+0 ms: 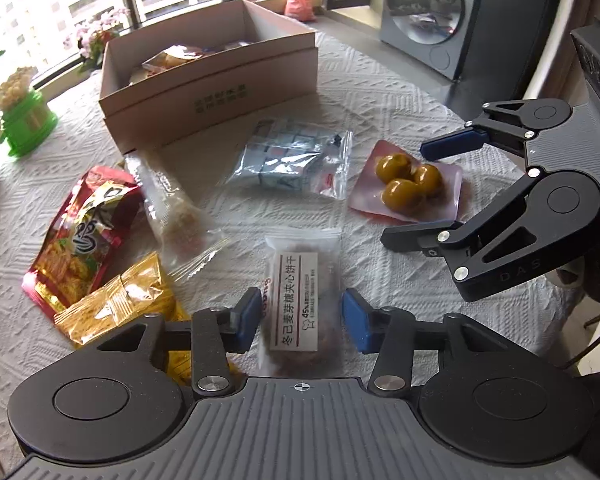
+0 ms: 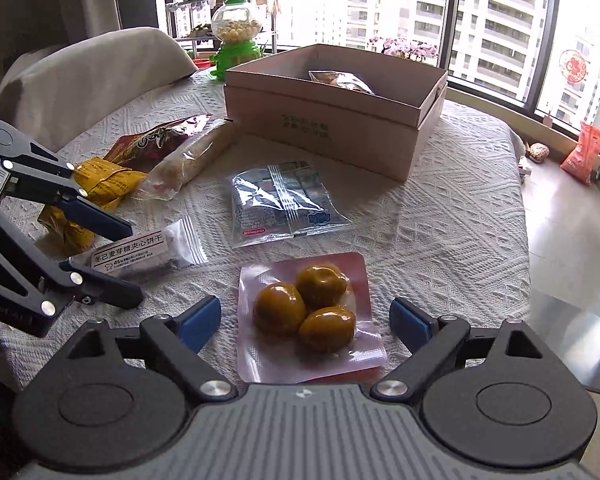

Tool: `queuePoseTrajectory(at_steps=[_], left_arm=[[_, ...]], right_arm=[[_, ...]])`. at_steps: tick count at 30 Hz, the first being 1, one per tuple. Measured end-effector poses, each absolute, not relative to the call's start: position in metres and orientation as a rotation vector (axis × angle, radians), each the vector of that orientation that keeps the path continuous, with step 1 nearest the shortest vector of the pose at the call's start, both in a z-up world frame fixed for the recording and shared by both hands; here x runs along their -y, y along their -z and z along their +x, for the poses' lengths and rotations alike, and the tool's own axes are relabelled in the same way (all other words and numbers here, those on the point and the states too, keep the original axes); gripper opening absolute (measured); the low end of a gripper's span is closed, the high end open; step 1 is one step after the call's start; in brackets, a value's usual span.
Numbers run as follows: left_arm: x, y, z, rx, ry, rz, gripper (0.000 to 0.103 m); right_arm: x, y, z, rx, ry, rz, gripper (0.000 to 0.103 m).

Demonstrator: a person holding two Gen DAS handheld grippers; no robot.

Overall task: Organize snacks
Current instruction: 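Lift the brown-snack tray with the right tool while the left tool lifts the biscuit bag, then carry both items over the pink box and open both tools to drop them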

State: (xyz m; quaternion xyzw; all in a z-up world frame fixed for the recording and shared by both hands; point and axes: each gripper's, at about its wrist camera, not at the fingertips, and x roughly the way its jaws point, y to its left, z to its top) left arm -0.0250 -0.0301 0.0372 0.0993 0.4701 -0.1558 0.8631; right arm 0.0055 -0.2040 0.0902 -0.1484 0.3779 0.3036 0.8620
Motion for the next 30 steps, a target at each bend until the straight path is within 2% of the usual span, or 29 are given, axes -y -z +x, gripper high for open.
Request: queuePoseTrajectory(at_steps=[2, 3, 5, 6, 7, 15, 18, 21, 23, 25, 30], left_arm=[[0.036, -0.037, -0.028, -0.969, 0.336, 0.240, 0.045], [0.039, -0.038, -0.029, -0.964, 0.343, 0.256, 0.040], [0.039, -0.040, -0.031, -0.959, 0.351, 0.257, 0.040], [0.037, -0.042, -0.032, -0.958, 0.353, 0.250, 0.039], [0.034, -0.044, -0.032, -0.951, 0.349, 0.244, 0.039], [0.002, -0.095, -0.017, -0.775, 0.295, 0.165, 0.039], [-0.016, -0.130, 0.019, -0.650, 0.255, 0.133, 0.039], [-0.038, -0.148, 0.083, -0.645, 0.271, -0.006, 0.040], [-0.057, -0.139, 0.142, -0.721, 0.312, -0.189, 0.041], [-0.070, -0.117, 0.190, -0.788, 0.296, -0.315, 0.047], [-0.069, -0.087, 0.222, -0.835, 0.168, -0.256, 0.045]], right_arm=[[0.203, -0.091, 0.005, -0.792, -0.644, -0.318, 0.089], [0.202, -0.093, 0.004, -0.790, -0.650, -0.330, 0.084], [0.199, -0.097, 0.001, -0.792, -0.668, -0.350, 0.070], [0.198, -0.099, 0.001, -0.798, -0.676, -0.359, 0.069], [0.197, -0.101, 0.001, -0.805, -0.688, -0.367, 0.058], [0.209, -0.131, 0.019, -0.778, -0.682, -0.295, 0.058], [0.207, -0.162, 0.042, -0.692, -0.653, -0.251, 0.058], [0.187, -0.191, 0.087, -0.599, -0.605, -0.251, 0.058], [0.171, -0.196, 0.123, -0.605, -0.583, -0.234, 0.058], [0.155, -0.191, 0.163, -0.649, -0.575, -0.197, 0.059], [0.133, -0.158, 0.215, -0.811, -0.533, -0.186, 0.060]])
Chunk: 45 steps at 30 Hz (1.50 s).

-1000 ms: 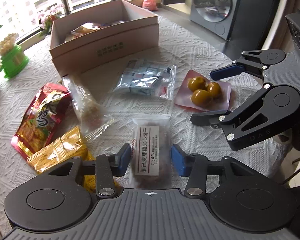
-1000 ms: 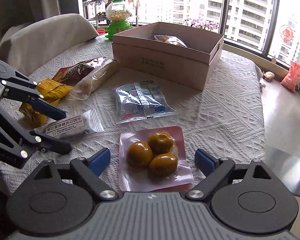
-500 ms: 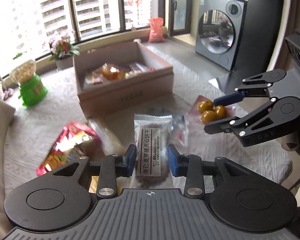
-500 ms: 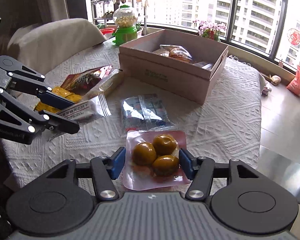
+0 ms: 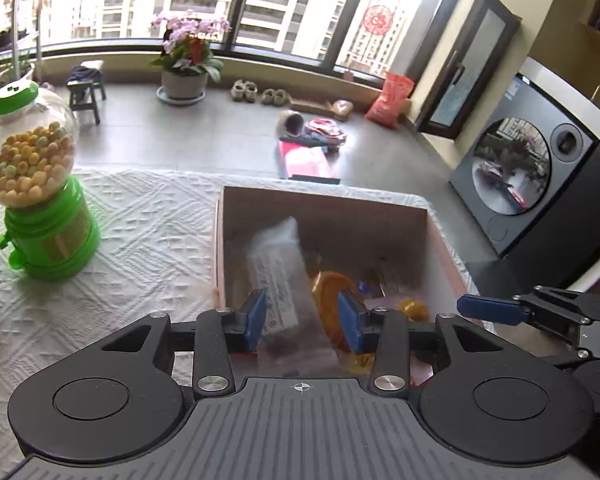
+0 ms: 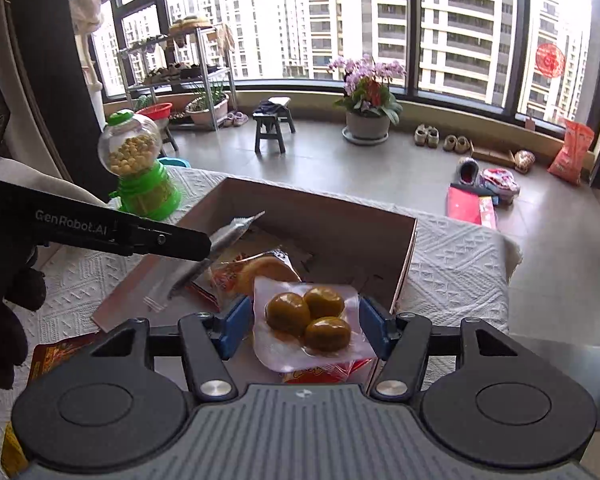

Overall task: Organize snacks
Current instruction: 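Carry both items over the pink box and open both tools to drop them, then grasp the yellow chip bag with the left tool while the right tool grasps the candy-cube bag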

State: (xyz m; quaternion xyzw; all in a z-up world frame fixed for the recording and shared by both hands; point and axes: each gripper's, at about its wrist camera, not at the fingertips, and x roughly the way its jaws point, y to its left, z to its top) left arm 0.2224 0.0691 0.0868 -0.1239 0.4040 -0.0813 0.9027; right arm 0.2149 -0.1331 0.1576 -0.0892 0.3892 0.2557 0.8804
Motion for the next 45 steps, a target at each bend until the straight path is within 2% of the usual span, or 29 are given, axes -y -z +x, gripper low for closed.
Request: queuePoseTrajectory(at_steps=[2, 4, 6, 7, 9, 12, 18, 23, 32, 36, 39, 45], left_arm=[[-0.078, -0.087, 0.215, -0.830, 0.193, -0.297, 0.045], [-0.082, -0.089, 0.200, -0.824, 0.194, -0.294, 0.045], [-0.087, -0.093, 0.175, -0.821, 0.186, -0.263, 0.045], [-0.090, -0.095, 0.156, -0.823, 0.184, -0.257, 0.037], [-0.097, -0.096, 0.124, -0.830, 0.196, -0.275, 0.030], [-0.106, -0.096, 0.077, -0.861, 0.164, -0.267, 0.032], [-0.110, -0.086, 0.011, -0.978, 0.112, -0.218, 0.032], [-0.100, -0.080, -0.025, -0.993, 0.051, -0.129, 0.032], [-0.087, -0.061, -0.023, -1.021, 0.039, -0.109, 0.046], [-0.091, -0.061, -0.019, -1.008, 0.008, -0.078, 0.057], [-0.101, -0.064, -0.017, -1.003, 0.003, -0.154, 0.051], [-0.093, -0.053, 0.001, -1.022, 0.018, -0.201, 0.055]], right_arm=[[0.131, -0.154, 0.210, -0.808, -0.554, -0.200, 0.061], [0.128, -0.154, 0.197, -0.788, -0.557, -0.225, 0.068], [0.127, -0.158, 0.180, -0.759, -0.563, -0.256, 0.068], [0.127, -0.161, 0.170, -0.737, -0.574, -0.272, 0.068], [0.125, -0.167, 0.144, -0.693, -0.618, -0.309, 0.069], [0.119, -0.170, 0.109, -0.663, -0.689, -0.362, 0.076], [0.100, -0.147, 0.079, -0.767, -0.792, -0.481, 0.077], [0.101, -0.117, 0.080, -0.859, -0.741, -0.515, 0.077], [0.109, -0.107, 0.066, -0.957, -0.788, -0.414, 0.077], [0.105, -0.110, 0.048, -0.975, -0.868, -0.406, 0.077], [0.102, -0.110, 0.039, -0.962, -0.877, -0.430, 0.077], [0.097, -0.106, 0.035, -0.923, -0.842, -0.470, 0.077]])
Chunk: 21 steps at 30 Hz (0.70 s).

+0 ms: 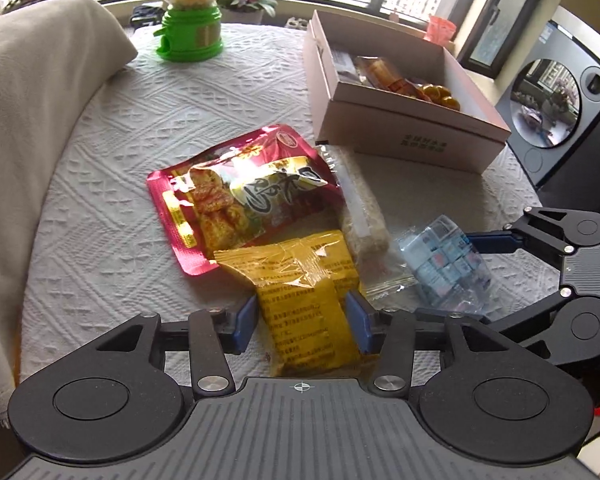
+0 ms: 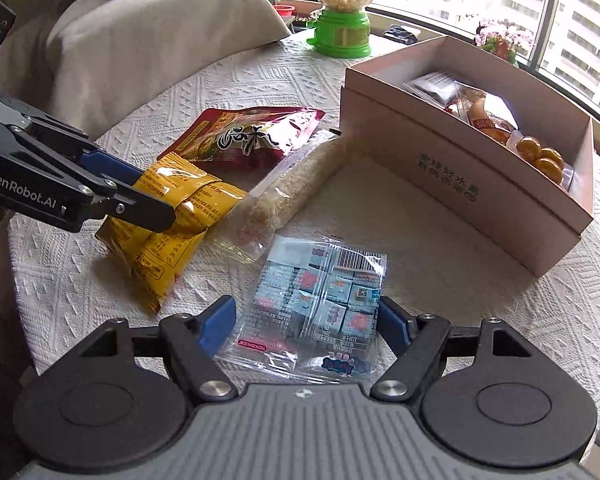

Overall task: Organize snacks
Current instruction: 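Grasp the yellow chip bag with the left tool while the right tool grasps the candy-cube bag, then lift both bags and carry them over the pink box with both tools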

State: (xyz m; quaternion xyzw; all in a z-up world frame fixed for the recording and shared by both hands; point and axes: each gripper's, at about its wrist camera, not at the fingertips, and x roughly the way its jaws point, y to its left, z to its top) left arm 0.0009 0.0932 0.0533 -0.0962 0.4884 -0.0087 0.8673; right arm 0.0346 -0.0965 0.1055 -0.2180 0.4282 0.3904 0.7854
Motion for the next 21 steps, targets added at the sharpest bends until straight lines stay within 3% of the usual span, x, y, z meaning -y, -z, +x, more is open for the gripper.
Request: queuePoseTrajectory(at_steps=[2, 6, 21], left_arm=[[-0.092, -0.048, 0.006, -1.023, 0.019, -0.209, 0.061], [-0.090, -0.046, 0.013, -1.004, 0.021, -0.204, 0.063], [-0.083, -0.049, -0.024, -1.029, 0.147, -0.120, 0.055]], right_arm=[[0.096, -0.105, 0.034, -0.915, -0.834, -0.473, 0.079], [0.101, -0.105, 0.035, -0.915, -0.832, -0.454, 0.081], [0.096, -0.103, 0.043, -0.915, -0.790, -0.426, 0.085]])
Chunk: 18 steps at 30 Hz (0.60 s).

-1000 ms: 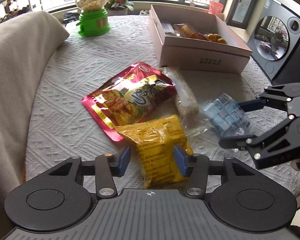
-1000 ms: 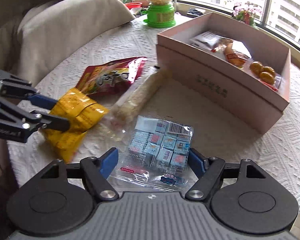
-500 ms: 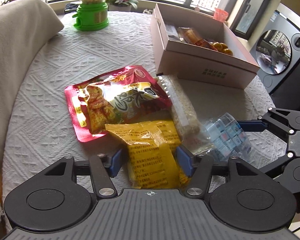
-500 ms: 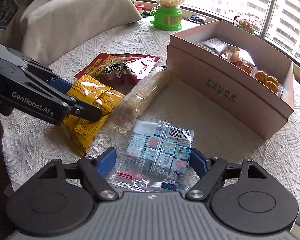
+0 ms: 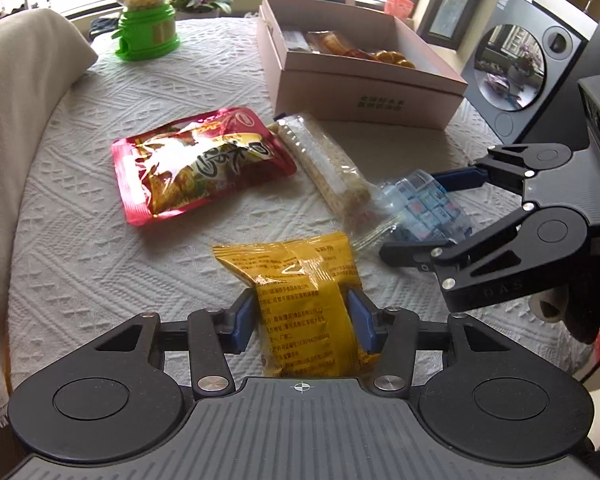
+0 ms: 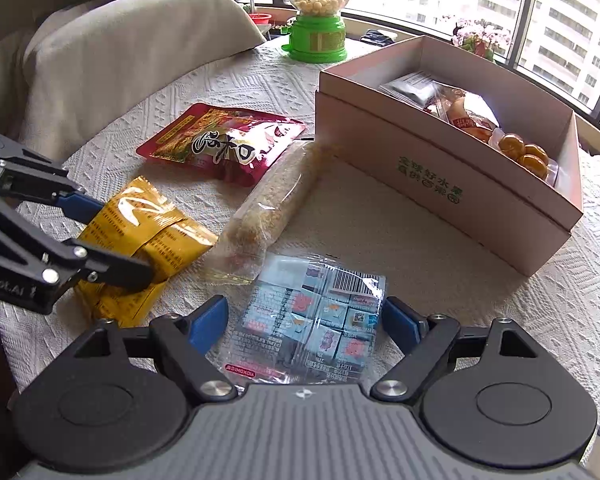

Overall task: Organize snacks
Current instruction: 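Lift both bags and carry them over the pink box with both tools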

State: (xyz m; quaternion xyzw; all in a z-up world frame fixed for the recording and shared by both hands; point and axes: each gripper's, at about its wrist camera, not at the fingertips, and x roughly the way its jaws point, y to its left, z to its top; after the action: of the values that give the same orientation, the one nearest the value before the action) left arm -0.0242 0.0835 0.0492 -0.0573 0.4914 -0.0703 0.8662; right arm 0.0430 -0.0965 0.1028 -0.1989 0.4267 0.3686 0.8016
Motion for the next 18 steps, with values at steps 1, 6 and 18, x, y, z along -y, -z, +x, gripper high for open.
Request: queuePoseTrajectory(at_steps=[1, 6, 18], left_arm=[[-0.084, -0.049, -0.024, -1.027, 0.148, -0.125, 0.056], [-0.089, -0.046, -0.018, -1.010, 0.124, -0.182, 0.058], [-0.104, -0.053, -0.025, -1.003, 0.119, -0.159, 0.054]], right_arm=[[0.096, -0.102, 0.043, -0.913, -0.789, -0.426, 0.085], [0.096, -0.100, 0.044, -0.897, -0.781, -0.415, 0.090], [0.116, -0.105, 0.047, -0.914, -0.749, -0.417, 0.089]])
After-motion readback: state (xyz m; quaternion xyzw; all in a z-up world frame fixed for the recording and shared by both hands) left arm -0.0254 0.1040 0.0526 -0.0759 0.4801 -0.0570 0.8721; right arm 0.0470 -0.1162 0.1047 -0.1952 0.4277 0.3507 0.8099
